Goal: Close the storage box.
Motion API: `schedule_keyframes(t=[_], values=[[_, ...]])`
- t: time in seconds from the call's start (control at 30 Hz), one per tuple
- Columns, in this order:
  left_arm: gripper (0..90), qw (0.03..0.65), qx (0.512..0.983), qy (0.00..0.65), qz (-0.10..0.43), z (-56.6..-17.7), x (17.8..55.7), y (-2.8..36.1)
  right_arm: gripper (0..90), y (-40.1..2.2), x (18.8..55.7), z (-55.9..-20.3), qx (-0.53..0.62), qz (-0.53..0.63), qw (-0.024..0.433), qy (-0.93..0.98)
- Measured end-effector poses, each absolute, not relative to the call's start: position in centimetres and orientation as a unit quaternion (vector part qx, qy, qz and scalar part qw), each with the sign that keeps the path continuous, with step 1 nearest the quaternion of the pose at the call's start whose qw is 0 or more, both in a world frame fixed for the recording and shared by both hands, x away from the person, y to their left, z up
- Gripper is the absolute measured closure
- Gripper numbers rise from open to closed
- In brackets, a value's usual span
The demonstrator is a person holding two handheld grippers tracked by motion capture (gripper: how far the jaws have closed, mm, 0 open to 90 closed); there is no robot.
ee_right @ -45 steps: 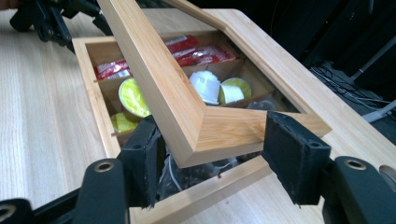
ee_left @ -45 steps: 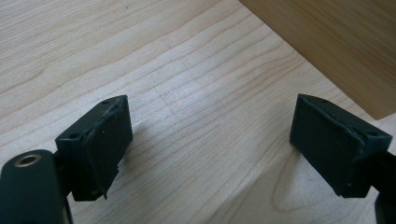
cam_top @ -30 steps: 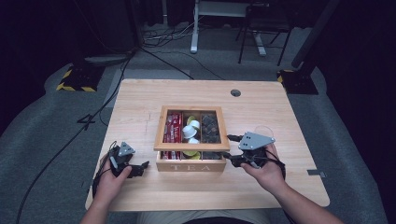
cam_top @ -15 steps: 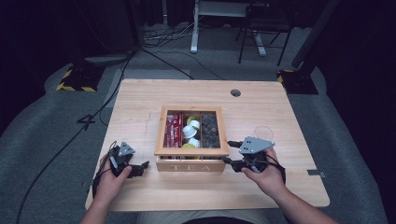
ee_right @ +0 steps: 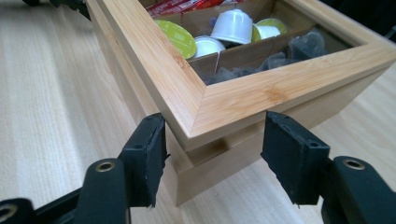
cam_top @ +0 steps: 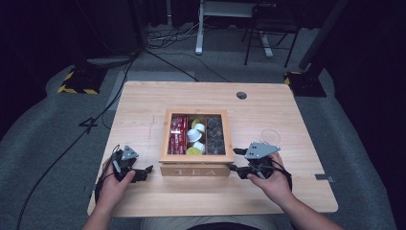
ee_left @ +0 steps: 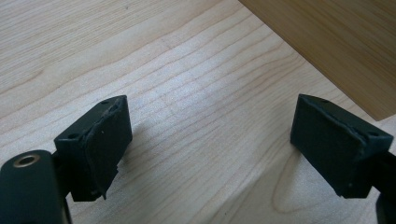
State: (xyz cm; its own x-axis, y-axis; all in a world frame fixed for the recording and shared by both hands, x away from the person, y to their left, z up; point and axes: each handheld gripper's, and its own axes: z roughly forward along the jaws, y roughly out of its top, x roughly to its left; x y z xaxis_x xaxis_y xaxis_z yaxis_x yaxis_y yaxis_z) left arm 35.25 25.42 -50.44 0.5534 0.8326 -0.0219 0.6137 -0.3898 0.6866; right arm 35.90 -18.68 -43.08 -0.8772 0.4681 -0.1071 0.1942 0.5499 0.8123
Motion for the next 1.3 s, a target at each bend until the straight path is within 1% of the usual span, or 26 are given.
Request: schedule_keyframes(t=[0.07,0.1,0.13,0.2,0.23,0.37,0.57,0.7,0.87,0.93,1.07,1.3], values=[[13.1,0.331,0.817,0.442,0.166,-50.4,35.3,25.4,40.6,-18.7,36.0,-43.3,0.193,0.433,0.149,0.868],[13.1,0.331,0.817,0.442,0.166,-50.4,35.3,25.4,38.5,-18.8,36.0,-43.3,0.194,0.435,0.143,0.868],[13.1,0.331,0.817,0.443,0.166,-50.5,35.2,25.4,39.8,-18.9,35.9,-43.3,0.198,0.452,0.138,0.859],[13.0,0.332,0.816,0.443,0.166,-50.5,35.3,25.4,33.2,-19.0,35.8,-42.7,0.203,0.460,0.132,0.854],[13.0,0.331,0.816,0.443,0.166,-50.5,35.3,25.4,32.4,-19.1,35.8,-42.3,0.204,0.462,0.134,0.853],[12.9,0.331,0.816,0.443,0.166,-50.5,35.3,25.4,31.6,-19.1,35.9,-41.8,0.201,0.467,0.130,0.851],[12.8,0.331,0.817,0.442,0.166,-50.4,35.3,25.4,28.2,-19.8,36.9,-40.5,0.211,0.488,0.104,0.841],[12.9,0.332,0.817,0.441,0.165,-50.5,35.3,25.4,24.5,-21.8,37.6,-38.9,0.223,0.495,0.114,0.832],[12.9,0.332,0.818,0.439,0.165,-50.5,35.3,25.5,15.8,-24.9,38.1,-37.7,0.239,0.492,0.120,0.828],[12.9,0.331,0.819,0.438,0.164,-50.4,35.2,25.6,15.7,-26.1,38.2,-37.4,0.245,0.490,0.123,0.828],[12.9,0.333,0.823,0.432,0.159,-50.4,35.1,25.9,15.7,-28.6,38.4,-37.2,0.270,0.473,0.144,0.826],[12.7,0.336,0.827,0.422,0.155,-50.5,35.2,26.5,15.7,-32.9,39.0,-38.1,0.321,0.448,0.164,0.818]])
